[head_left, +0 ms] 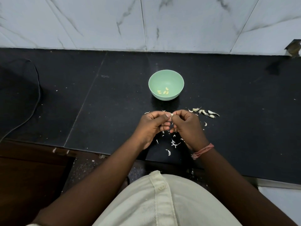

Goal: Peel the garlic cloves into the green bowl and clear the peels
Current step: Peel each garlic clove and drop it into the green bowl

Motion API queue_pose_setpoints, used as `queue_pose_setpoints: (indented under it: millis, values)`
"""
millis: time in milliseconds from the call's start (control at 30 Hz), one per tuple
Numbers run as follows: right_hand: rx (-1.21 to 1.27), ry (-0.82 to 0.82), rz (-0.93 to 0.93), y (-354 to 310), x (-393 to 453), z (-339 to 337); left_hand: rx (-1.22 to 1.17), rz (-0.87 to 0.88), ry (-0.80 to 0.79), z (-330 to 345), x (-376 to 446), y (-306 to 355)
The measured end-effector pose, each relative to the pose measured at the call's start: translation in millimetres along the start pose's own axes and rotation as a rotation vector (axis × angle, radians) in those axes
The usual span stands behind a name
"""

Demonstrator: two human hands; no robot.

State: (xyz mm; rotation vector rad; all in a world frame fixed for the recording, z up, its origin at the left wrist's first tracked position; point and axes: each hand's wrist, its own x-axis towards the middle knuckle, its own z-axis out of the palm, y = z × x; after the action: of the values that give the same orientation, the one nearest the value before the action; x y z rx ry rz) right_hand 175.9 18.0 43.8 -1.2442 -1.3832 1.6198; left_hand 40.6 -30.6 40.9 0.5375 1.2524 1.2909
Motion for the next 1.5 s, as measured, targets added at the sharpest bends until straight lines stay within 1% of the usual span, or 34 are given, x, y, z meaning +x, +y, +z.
queue_pose_setpoints:
  millis: [100, 167, 233, 300, 367, 467, 600, 733, 900, 1100, 1233, 1367, 1500]
  values:
    - [0.005, -0.003, 0.010, 2.8, -0.4, 1.9, -0.055, -0.007, 0.042, -0.6, -0.8, -2.0]
    - [-0.016, 0.055, 0.018, 8.1, 1.7, 1.1, -0.103, -0.017, 0.068, -1.2, -0.9, -3.0]
    - [-0.066, 0.108, 0.005, 12.6, 3.9, -1.4, -0.102, -0.013, 0.084, -1.4, -0.8, -4.3]
    - [-0.110, 0.110, -0.023, 14.1, 5.8, -2.6, -0.075, -0.001, 0.105, -1.0, 0.3, -6.5]
    - [-0.160, 0.109, -0.054, 14.0, 6.2, -1.1, -0.020, 0.022, 0.139, -0.4, 1.4, -9.7]
    - [-0.198, 0.119, -0.095, 13.6, 4.3, 3.1, 0.131, 0.101, 0.176, -3.6, 1.7, -14.2]
    - [-0.187, 0.153, -0.078, 18.2, 7.5, 3.7, 0.314, 0.202, 0.190, -9.9, 0.7, -16.3]
    - [-0.171, 0.102, -0.095, 19.9, 8.3, 3.5, 0.373, 0.223, 0.244, -9.7, -0.7, -14.1]
    - [-0.207, 0.071, -0.153, 22.0, 10.2, 6.6, 0.487, 0.288, 0.259, -10.4, -1.5, -11.1]
    - [-0.111, 0.013, -0.075, 16.8, 11.7, 3.8, 0.602, 0.326, 0.280, -9.6, -1.3, -5.5]
    - [-0.013, -0.022, -0.028, 18.0, 12.9, 3.6, 0.521, 0.295, 0.262, -9.4, -1.2, -0.9]
    - [0.046, -0.009, 0.007, 15.6, 11.4, 8.9, 0.380, 0.231, 0.282, -2.6, -1.8, -2.7]
    - [0.069, 0.014, 0.065, 13.6, 9.3, 17.1, 0.302, 0.179, 0.252, 1.5, 1.0, -9.7]
